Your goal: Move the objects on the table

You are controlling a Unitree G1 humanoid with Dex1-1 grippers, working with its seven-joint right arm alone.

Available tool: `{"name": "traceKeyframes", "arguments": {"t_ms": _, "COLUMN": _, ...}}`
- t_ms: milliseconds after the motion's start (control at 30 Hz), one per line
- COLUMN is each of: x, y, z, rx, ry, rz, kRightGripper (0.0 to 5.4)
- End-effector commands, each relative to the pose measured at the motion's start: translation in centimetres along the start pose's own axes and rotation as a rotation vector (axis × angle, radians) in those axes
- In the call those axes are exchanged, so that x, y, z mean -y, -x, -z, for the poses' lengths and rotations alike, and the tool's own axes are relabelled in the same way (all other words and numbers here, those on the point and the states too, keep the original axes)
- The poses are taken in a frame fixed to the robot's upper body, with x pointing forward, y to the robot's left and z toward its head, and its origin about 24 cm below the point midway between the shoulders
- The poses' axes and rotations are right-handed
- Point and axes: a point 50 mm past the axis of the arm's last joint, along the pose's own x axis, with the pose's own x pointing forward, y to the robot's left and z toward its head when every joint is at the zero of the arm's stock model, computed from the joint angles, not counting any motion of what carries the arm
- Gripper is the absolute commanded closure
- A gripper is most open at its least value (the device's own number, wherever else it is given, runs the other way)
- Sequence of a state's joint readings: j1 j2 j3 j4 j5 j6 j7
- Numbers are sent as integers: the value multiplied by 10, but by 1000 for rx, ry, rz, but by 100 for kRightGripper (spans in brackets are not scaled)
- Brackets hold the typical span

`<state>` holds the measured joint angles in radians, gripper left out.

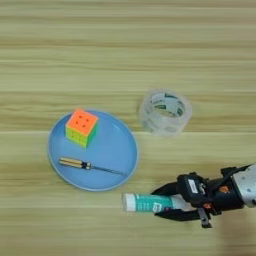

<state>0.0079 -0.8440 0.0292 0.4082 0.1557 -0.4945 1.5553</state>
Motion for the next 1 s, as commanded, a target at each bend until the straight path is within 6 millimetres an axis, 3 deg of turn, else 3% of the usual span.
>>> {"name": "traceKeyframes", "arguments": {"t_ms": 33, "x": 19, "y": 17, "z": -15, "rx": -12, "ry": 81, "rz": 95, "kRightGripper": 372}}
{"name": "traceKeyframes", "arguments": {"t_ms": 400, "x": 30, "y": 27, "z": -52, "rx": 240, "ry": 95, "rz": 133, "kRightGripper": 372}}
{"name": "traceKeyframes", "arguments": {"t_ms": 533, "x": 45, "y": 27, "z": -70, "rx": 350, "ry": 101, "rz": 233, "kRightGripper": 372}}
{"name": "traceKeyframes", "arguments": {"t_ms": 733, "x": 60, "y": 10, "z": -75, "rx": 347, "ry": 92, "rz": 334, "kRightGripper": 372}}
{"name": "traceKeyframes", "arguments": {"t_ms": 1000, "x": 60, "y": -22, "z": -80, "rx": 317, "ry": 110, "rz": 297, "kRightGripper": 372}}
